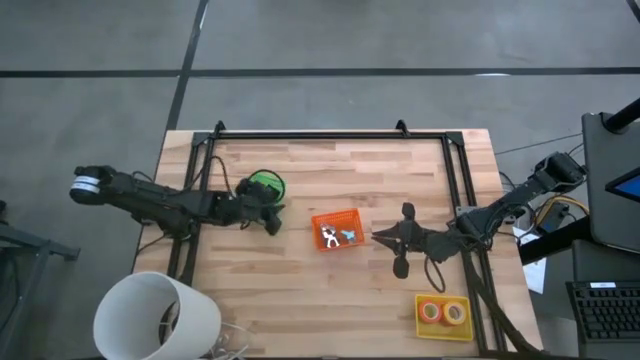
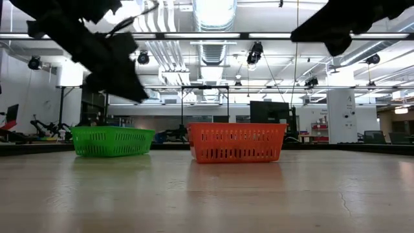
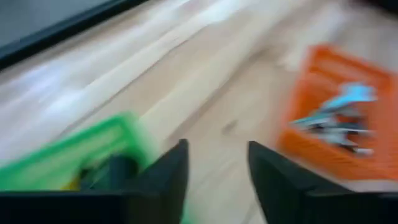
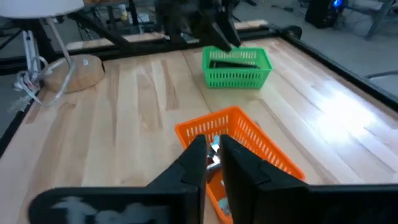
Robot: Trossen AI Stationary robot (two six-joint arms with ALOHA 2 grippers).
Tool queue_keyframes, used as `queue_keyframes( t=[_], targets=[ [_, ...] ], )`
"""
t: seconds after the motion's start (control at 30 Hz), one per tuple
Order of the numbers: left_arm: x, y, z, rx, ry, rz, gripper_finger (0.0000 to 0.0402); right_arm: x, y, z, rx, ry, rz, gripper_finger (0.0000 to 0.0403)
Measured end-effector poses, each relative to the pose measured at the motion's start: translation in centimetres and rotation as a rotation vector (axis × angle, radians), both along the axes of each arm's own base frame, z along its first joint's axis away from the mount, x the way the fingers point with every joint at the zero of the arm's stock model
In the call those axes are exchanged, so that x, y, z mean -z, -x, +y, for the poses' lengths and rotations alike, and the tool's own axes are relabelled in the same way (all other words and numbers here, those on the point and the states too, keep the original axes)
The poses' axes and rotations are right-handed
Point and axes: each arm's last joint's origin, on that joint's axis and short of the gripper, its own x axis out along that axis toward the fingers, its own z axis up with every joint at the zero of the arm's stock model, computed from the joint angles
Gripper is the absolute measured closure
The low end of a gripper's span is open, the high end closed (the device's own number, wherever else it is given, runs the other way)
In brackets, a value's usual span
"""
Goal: Pick and place Stapler, Stapler remover, tape
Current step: Return to Home Position
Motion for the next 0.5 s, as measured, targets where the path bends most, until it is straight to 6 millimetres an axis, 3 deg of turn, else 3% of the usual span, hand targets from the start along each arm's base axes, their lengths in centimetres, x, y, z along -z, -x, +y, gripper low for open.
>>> queue_keyframes(
  t=[0.2,0.37,0.5],
  targets=[
    [-1.4,-1.3,-0.6,0.251,-0.085,-0.167,0.0383,1.5,-0.3,-1.5,-0.158,-0.019,-0.108,0.0394],
    [-1.2,-0.9,-1.0,0.506,-0.192,-0.177,0.0385,3.1,0.4,-3.7,-0.193,0.029,-0.165,0.0395],
    [-1.3,0.7,-0.9,0.489,-0.187,-0.229,0.0396,4.2,1.9,-4.8,-0.171,0.029,-0.165,0.0395]
  ],
)
